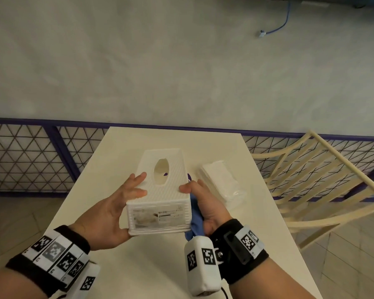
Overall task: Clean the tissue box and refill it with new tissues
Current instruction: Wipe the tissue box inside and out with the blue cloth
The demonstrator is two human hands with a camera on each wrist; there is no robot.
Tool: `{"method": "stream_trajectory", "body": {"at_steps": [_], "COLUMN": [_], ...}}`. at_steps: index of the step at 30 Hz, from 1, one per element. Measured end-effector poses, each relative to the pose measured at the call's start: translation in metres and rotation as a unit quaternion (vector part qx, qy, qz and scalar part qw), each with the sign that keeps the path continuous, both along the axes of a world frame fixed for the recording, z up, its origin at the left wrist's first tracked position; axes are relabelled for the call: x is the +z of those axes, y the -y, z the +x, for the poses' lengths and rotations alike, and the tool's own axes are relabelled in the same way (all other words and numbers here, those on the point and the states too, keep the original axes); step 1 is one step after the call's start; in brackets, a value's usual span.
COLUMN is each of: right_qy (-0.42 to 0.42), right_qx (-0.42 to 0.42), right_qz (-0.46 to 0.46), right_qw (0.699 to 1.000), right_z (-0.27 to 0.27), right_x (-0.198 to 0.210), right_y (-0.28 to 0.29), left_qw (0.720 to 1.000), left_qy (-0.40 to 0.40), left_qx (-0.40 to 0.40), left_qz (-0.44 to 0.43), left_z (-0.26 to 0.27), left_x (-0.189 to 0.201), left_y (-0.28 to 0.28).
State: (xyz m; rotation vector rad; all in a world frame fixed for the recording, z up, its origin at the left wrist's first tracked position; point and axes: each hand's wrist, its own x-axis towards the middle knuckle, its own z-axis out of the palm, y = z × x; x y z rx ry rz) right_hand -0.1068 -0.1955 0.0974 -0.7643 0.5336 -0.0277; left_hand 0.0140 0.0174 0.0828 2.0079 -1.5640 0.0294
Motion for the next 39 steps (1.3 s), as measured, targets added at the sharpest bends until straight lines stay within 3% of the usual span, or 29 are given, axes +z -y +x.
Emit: {"method": "stream_trajectory", "body": {"at_steps": [4,6,8,13,16,21,23,26,28,30,33,35,39], "right_qy": [-0.014,-0.003,0.016,0.050,0.039,0.002,0.025,0.073,0.061,0.061,0.063,0.034,-0.035], "right_qx": [-0.077,-0.106,-0.104,-0.087,-0.087,-0.168,-0.186,-0.171,-0.093,0.002,0.051,0.024,-0.033], "right_qz": [0.010,0.007,-0.014,-0.078,-0.106,-0.182,-0.269,-0.427,-0.565,-0.682,-0.776,-0.784,-0.740], "right_qw": [0.997,0.994,0.994,0.992,0.990,0.969,0.945,0.885,0.818,0.729,0.626,0.620,0.671], "right_z": [0.005,0.009,0.011,0.007,-0.008,-0.023,-0.020,-0.012,-0.005,0.001,0.005,0.010,0.018], "right_x": [-0.002,0.003,0.011,0.015,0.011,0.017,0.028,0.045,0.047,0.040,0.027,0.022,0.018], "right_y": [-0.002,-0.008,-0.016,-0.026,-0.018,0.005,0.003,-0.014,-0.034,-0.056,-0.060,-0.034,0.018], "left_qw": [0.982,0.966,0.958,0.952,0.952,0.937,0.938,0.931,0.926,0.928,0.925,0.919,0.912], "left_qy": [0.109,0.183,0.207,0.137,0.031,-0.104,-0.147,-0.188,-0.207,-0.209,-0.230,-0.243,-0.269], "left_qx": [0.144,0.172,0.191,0.267,0.295,0.313,0.292,0.294,0.297,0.284,0.270,0.276,0.274], "left_qz": [0.063,0.065,0.051,-0.056,-0.078,-0.113,-0.117,-0.106,-0.112,-0.121,-0.133,-0.144,-0.147], "left_z": [-0.025,-0.044,-0.058,-0.047,-0.037,-0.007,-0.004,-0.006,-0.008,-0.007,-0.006,-0.005,-0.006], "left_x": [0.022,0.020,0.008,0.011,0.020,0.025,0.031,0.038,0.042,0.041,0.035,0.031,0.025], "left_y": [0.007,0.021,0.037,0.043,0.032,0.010,0.009,0.017,0.025,0.030,0.027,0.020,0.011]}}
